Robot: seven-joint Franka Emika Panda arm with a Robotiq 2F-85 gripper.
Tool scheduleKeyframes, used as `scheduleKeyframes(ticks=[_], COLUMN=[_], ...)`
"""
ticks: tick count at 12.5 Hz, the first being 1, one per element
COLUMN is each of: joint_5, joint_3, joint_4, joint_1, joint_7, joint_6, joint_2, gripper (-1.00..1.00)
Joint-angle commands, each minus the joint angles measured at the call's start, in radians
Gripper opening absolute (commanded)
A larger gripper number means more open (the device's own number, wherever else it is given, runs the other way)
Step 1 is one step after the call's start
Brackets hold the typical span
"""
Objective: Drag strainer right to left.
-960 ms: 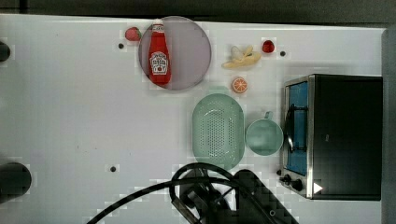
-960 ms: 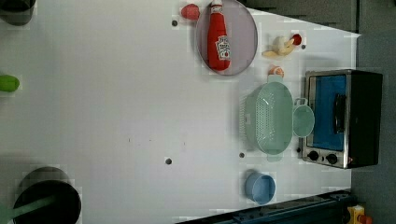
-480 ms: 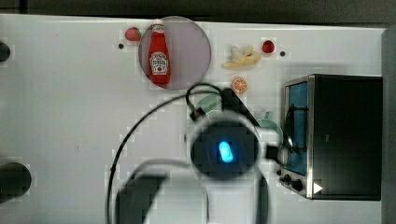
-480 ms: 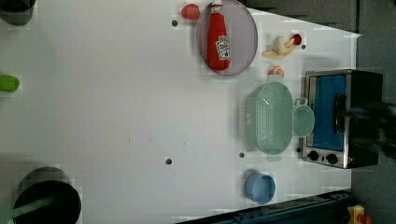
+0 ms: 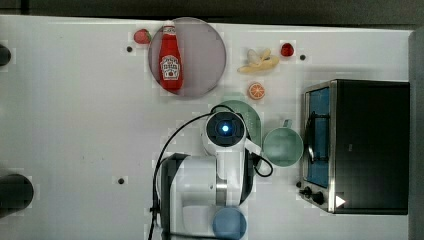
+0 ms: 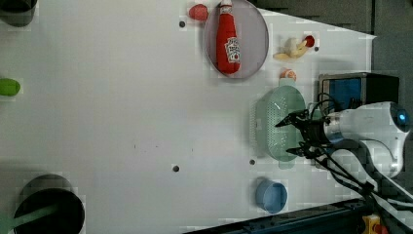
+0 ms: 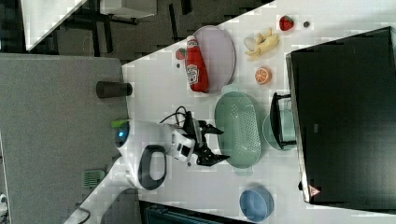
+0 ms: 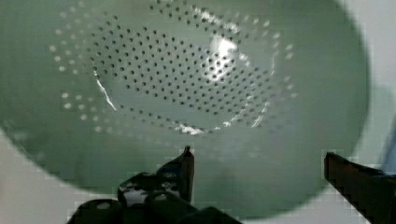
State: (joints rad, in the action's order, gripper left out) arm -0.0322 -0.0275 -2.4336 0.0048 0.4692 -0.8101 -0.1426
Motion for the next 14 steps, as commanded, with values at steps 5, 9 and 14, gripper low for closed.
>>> scheduleKeyframes(ticks=[5, 9, 14], joint_5=[-0.021, -0.014, -0.012], joint_3=[0.03, 0.053, 0.087], joint_4=[0.015, 0.0, -0.005], joint_1=[-0.006, 0.012, 0.058], joint_7=[0.287, 0.303, 0.4], joint_6=[-0.241, -0.312, -0.314], joint_2=[-0.142, -0.206, -0.211], gripper=[1.0, 1.0, 1.0])
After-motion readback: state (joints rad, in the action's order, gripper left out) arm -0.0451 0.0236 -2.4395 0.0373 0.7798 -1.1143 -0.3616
